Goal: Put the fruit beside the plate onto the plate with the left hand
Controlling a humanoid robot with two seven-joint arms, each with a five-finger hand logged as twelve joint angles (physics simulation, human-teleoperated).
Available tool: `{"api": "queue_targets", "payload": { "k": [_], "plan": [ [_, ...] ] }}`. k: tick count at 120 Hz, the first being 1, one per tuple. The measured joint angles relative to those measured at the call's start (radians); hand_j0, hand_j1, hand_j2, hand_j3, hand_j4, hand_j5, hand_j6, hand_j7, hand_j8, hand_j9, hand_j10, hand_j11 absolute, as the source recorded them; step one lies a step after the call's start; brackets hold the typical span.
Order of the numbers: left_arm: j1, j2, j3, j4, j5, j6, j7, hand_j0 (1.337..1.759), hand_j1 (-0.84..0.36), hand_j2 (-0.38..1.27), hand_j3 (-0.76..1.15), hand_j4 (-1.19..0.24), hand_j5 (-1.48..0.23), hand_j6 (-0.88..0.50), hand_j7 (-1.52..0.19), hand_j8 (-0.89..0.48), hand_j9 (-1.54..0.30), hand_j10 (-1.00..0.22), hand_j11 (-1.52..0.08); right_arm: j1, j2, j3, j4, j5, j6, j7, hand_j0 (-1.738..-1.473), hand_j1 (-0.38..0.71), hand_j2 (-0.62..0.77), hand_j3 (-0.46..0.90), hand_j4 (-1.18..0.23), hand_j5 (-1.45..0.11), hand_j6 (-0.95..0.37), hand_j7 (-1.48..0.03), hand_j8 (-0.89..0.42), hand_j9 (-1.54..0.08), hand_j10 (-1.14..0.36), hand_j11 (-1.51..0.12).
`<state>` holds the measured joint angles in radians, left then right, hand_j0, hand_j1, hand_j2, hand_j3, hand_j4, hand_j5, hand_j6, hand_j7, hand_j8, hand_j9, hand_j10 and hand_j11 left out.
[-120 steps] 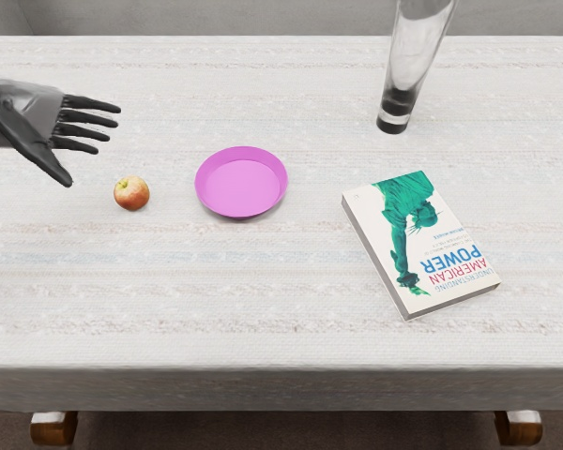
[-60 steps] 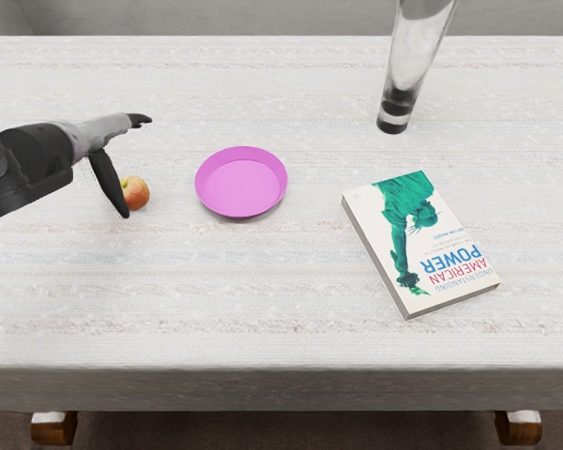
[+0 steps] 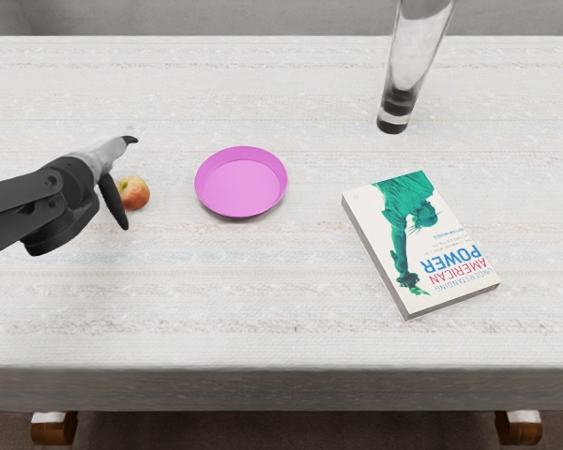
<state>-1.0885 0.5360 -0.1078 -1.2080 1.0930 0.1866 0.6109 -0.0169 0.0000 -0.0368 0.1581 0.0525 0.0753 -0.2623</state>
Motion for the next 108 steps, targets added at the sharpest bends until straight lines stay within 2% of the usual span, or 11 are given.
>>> {"api": "queue_targets", "payload": {
  "k": [43, 77, 108],
  "plan": [
    [0.009, -0.049, 0.009, 0.046, 0.002, 0.006, 0.000, 1.658, 0.06, 0.05, 0.00, -0.24, -0.31, -0.24, -0.31, -0.24, -0.31, -0.24, -0.31, 0.000, 0.000, 0.000, 0.000, 0.000, 0.000, 0.000, -1.658, -0.35, 0.00, 0.00, 0.00, 0.00, 0.00, 0.00, 0.00, 0.00, 0.00, 0.00],
    [0.009, -0.113, 0.010, 0.173, 0.002, 0.009, 0.000, 1.658, 0.02, 0.06, 0.00, -0.28, -0.36, -0.28, -0.36, -0.28, -0.36, -0.28, -0.36, 0.001, 0.000, 0.000, 0.000, 0.000, 0.000, 0.000, -1.658, -0.35, 0.00, 0.00, 0.00, 0.00, 0.00, 0.00, 0.00, 0.00, 0.00, 0.00],
    [0.004, -0.142, 0.055, 0.192, -0.002, 0.061, 0.000, 1.662, 0.00, 0.06, 0.00, -0.30, -0.38, -0.30, -0.38, -0.30, -0.38, -0.30, -0.38, 0.001, 0.000, 0.000, 0.000, 0.000, 0.000, 0.000, -1.658, -0.35, 0.00, 0.00, 0.00, 0.00, 0.00, 0.00, 0.00, 0.00, 0.00, 0.00]
  ]
}}
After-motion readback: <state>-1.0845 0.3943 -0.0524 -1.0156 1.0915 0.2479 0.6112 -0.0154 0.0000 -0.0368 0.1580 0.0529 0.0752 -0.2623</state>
